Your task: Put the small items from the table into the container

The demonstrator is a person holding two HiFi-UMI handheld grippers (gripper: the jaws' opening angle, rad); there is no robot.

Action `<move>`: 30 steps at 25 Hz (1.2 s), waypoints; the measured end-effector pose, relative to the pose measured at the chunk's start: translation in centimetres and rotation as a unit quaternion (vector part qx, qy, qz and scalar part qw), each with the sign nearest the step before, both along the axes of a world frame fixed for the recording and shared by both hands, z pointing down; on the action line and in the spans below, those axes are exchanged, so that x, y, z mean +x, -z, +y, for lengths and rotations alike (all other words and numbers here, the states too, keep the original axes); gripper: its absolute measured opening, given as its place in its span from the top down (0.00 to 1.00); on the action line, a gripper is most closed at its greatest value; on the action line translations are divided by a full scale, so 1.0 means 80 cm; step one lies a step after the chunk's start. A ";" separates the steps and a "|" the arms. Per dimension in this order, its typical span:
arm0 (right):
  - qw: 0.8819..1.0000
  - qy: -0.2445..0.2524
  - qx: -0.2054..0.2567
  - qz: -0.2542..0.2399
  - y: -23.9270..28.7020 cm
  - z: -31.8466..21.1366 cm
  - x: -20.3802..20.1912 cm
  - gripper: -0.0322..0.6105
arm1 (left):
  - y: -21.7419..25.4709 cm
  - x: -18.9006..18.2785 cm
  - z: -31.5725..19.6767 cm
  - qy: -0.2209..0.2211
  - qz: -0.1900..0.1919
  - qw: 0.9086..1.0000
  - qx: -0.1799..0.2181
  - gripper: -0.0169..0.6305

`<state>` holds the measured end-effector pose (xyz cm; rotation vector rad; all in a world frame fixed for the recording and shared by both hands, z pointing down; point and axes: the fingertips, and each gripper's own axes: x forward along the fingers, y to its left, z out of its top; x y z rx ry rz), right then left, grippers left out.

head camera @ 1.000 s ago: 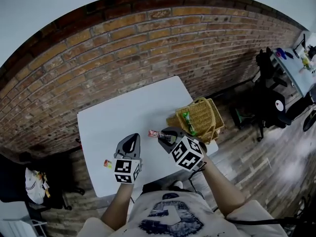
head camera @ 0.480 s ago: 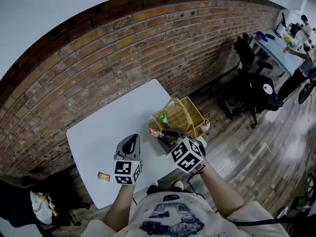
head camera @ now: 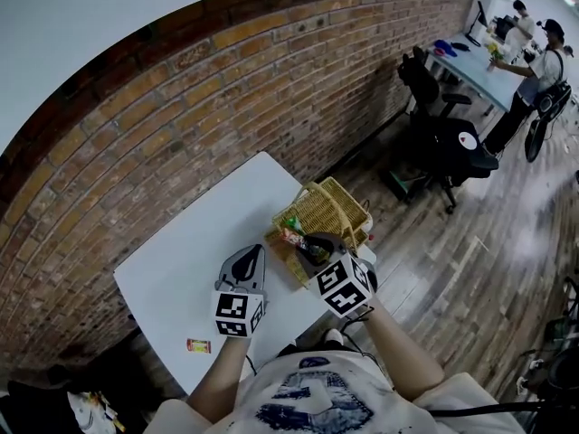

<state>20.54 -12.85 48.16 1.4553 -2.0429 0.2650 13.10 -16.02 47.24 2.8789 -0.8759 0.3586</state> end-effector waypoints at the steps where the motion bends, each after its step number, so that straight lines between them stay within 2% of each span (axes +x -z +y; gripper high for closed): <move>1: 1.000 -0.007 -0.001 0.005 -0.002 -0.001 0.001 0.76 | 0.000 0.002 -0.001 -0.007 0.002 1.000 0.000 0.90; 8: 0.999 -0.042 -0.011 0.027 -0.015 0.000 0.007 0.76 | -0.002 0.008 -0.003 -0.044 0.010 0.999 -0.002 0.90; 15: 0.997 -0.063 -0.023 0.036 -0.023 0.007 0.013 0.76 | -0.007 0.015 -0.004 -0.061 0.016 0.998 -0.008 0.90; 30: 0.994 -0.069 -0.050 0.071 -0.045 0.006 0.020 0.76 | -0.015 0.022 0.003 -0.065 0.026 0.997 -0.016 0.90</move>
